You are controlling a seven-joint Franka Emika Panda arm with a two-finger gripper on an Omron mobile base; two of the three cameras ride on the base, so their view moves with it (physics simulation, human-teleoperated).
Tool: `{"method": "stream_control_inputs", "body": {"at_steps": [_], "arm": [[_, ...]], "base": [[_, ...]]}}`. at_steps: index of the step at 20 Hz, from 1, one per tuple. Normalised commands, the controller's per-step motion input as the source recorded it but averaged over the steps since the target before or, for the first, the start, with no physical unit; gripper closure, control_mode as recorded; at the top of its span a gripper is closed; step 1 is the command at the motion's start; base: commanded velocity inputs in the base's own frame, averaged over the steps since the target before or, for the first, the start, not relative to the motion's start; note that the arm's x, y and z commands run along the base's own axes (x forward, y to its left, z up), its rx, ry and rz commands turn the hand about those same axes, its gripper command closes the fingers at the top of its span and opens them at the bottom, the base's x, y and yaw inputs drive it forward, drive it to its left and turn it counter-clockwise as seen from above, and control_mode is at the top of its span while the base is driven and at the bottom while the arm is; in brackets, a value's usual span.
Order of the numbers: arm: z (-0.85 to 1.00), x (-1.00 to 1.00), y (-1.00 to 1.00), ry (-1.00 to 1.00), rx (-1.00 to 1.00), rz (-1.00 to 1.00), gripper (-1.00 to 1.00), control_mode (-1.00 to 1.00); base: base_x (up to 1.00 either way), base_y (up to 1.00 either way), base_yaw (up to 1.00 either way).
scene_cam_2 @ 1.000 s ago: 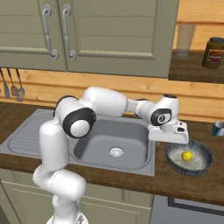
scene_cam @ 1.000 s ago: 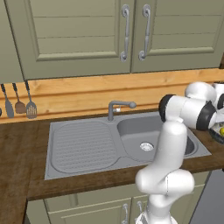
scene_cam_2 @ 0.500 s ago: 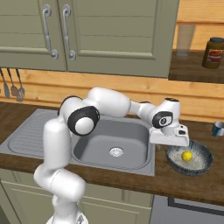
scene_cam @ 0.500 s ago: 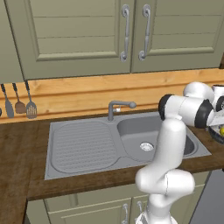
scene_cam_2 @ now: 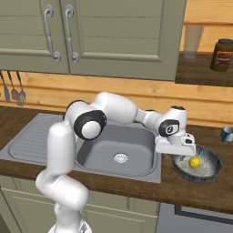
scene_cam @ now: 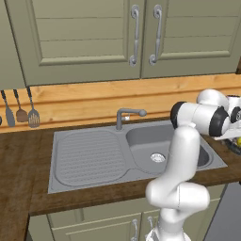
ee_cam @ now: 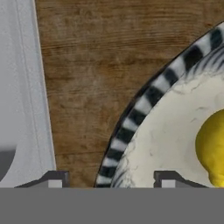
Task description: Pick the lemon from the sink and place it in the bowl. Then pick the bowl and place it in the microwave. Then close the microwave door and press the start button.
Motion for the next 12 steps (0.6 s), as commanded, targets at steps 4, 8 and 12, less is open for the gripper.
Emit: {"method": "stream_control_inputs", "body": {"at_steps": [4,8,12], "arm": [[-0.03,0.0,0.0,0.0,0.0,0.01,1.0,-1.0],[-0.01,0.0,0.0,0.0,0.0,0.0,1.0,-1.0],[0.0,-0.04,0.0,0.0,0.0,0.0,1.0,-1.0]], "base": [[0.0,0.0,0.0],[0.0,0.0,0.0],[0.0,0.0,0.0]]}}
